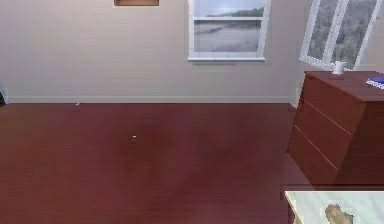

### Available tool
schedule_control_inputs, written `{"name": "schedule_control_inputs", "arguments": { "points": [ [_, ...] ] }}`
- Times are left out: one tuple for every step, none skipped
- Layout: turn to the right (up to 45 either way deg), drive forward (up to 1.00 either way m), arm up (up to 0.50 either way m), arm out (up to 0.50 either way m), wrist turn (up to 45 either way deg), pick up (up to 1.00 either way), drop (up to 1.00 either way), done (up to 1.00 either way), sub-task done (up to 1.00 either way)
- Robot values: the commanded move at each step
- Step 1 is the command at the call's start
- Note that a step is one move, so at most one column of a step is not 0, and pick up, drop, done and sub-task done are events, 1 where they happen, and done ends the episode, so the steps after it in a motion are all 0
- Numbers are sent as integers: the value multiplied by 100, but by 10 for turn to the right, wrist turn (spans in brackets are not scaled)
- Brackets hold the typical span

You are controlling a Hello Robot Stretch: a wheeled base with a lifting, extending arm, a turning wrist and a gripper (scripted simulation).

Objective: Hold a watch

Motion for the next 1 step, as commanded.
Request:
{"name": "schedule_control_inputs", "arguments": {
  "points": [
    [0, 0, 50, 0, 0, 0, 0, 0, 0]
  ]
}}
